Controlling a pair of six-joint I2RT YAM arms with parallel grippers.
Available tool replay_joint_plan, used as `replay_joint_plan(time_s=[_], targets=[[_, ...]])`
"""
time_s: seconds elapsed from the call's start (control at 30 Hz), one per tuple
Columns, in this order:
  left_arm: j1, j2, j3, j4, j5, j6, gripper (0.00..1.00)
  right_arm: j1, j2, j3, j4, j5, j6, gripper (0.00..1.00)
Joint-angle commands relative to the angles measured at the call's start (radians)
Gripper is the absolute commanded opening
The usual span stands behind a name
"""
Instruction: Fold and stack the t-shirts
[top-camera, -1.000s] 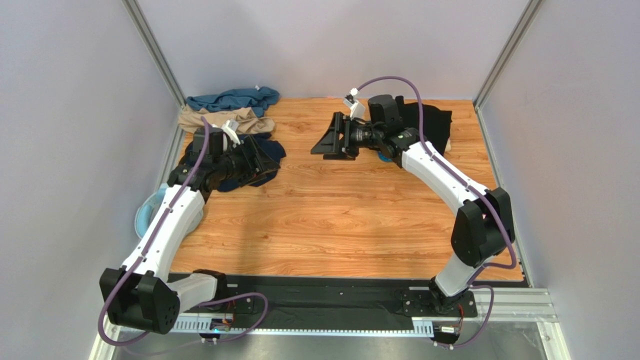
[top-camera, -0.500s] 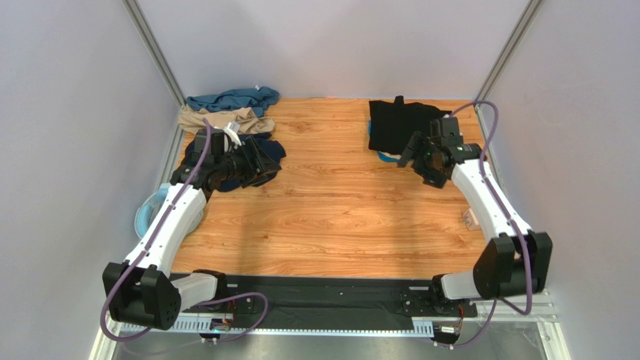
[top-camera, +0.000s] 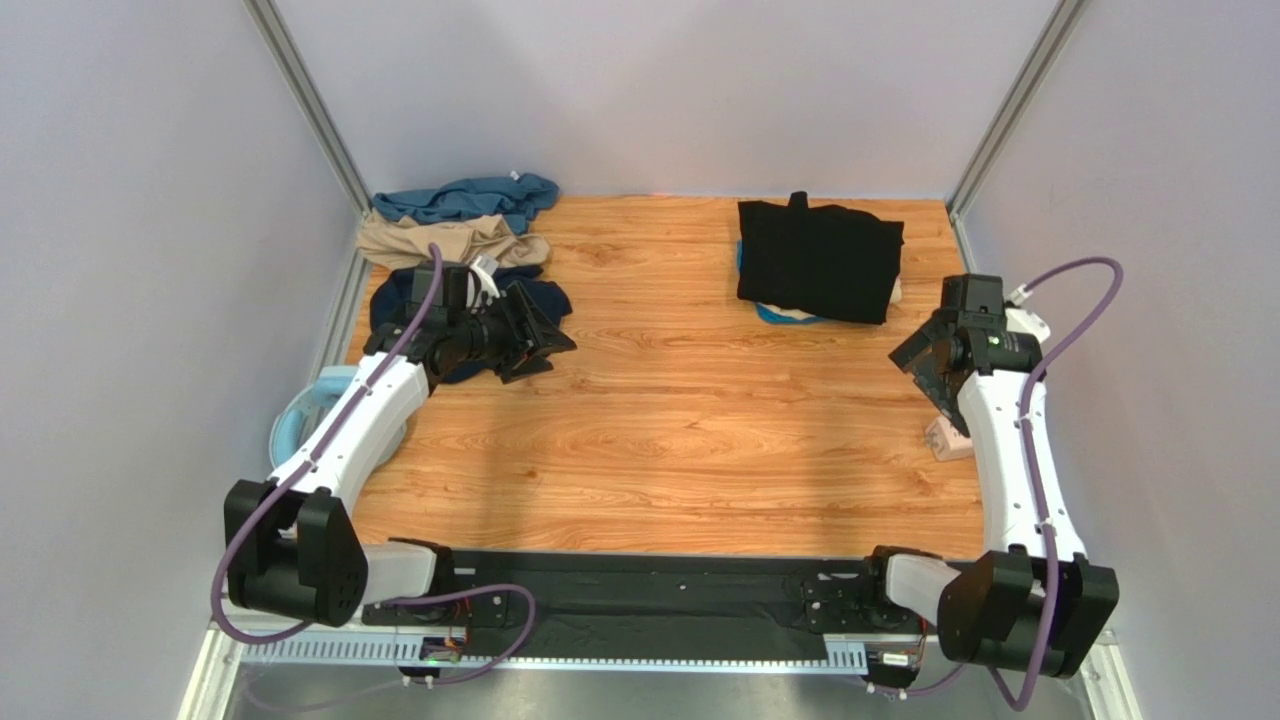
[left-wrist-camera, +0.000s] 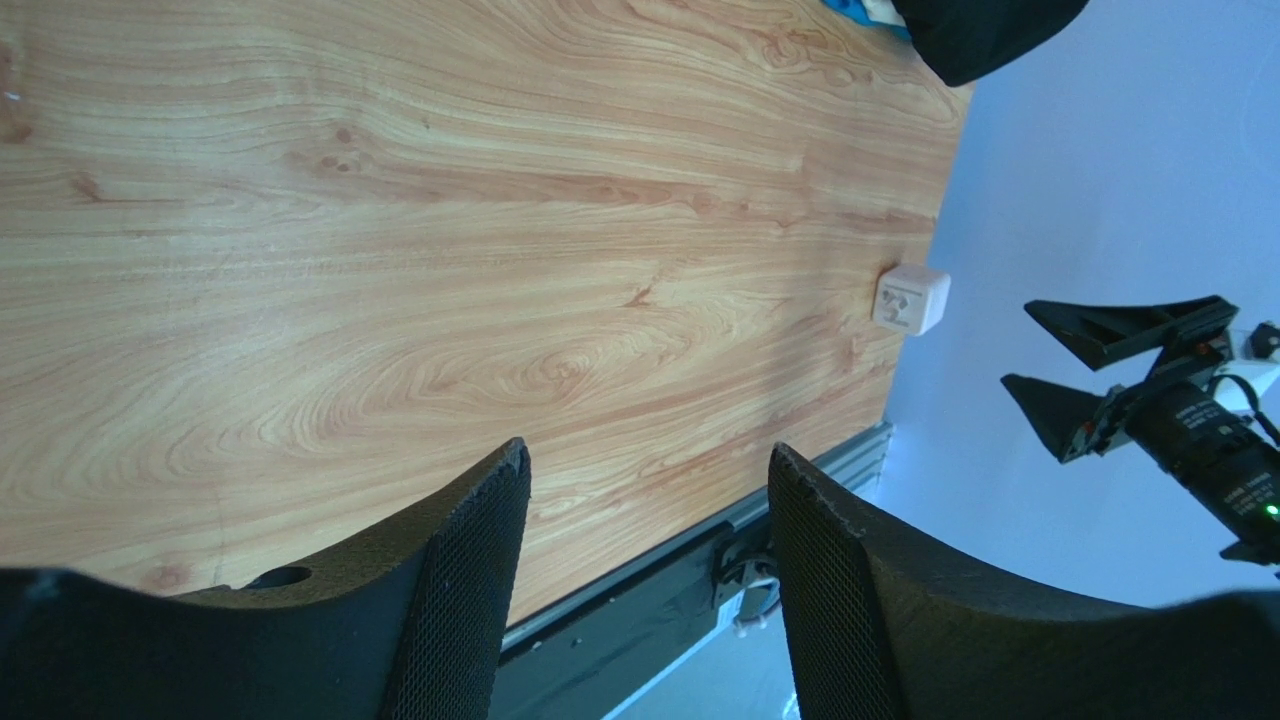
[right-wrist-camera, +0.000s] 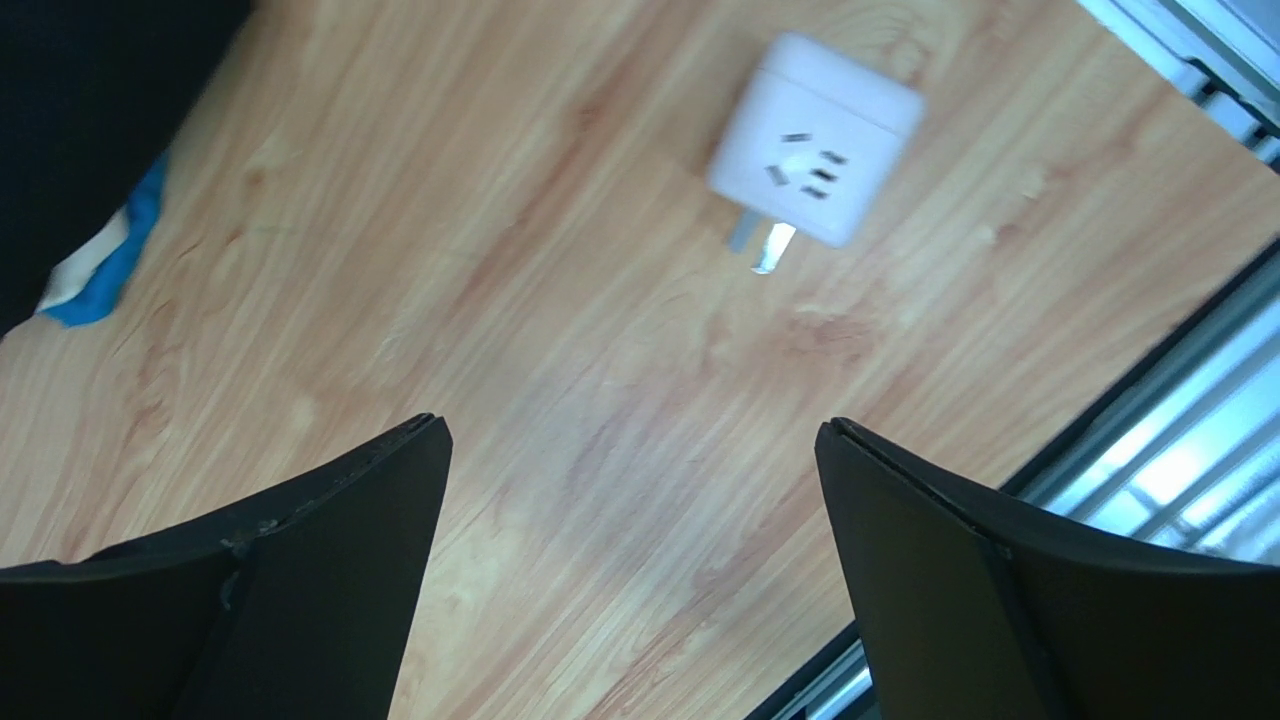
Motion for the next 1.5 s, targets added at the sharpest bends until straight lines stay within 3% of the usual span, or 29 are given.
replay_joint_plan(time_s=[0.0, 0.23, 0.37, 0.63, 0.83, 1.47], targets=[[-0.019, 0.027, 0.009, 0.036, 0.034, -0.034, 0.66, -0.139, -0.024, -0.054, -0.008, 0.019, 0.007, 1.0], [-0.028, 0.027, -0.013, 0.052, 0.031, -0.052, 0.66, -0.241, 0.016, -0.042, 0.033, 0.096, -0.064, 1.0], [-0.028, 0.038, -0.011, 0.059, 0.031, -0.048, 0.66, -0.267, 0.085, -0.027, 0.046, 0.036, -0.051, 1.0], [-0.028, 0.056, 0.081, -0.023, -0.002, 0.032, 0.66, -0.284, 0.211, -0.045, 0.082, -0.024, -0.024, 1.0], [-0.028, 0.094, 0.139, -0.062, -0.007, 0.066, 0.65, -0.288, 0.245, -0.027, 0.093, 0.027, -0.025, 1.0], [-0.031, 0.07, 0.095, -0.049, 0.011, 0.029, 0.65, -0.342, 0.432, -0.002, 0.198, 0.001, -0.038, 1.0]])
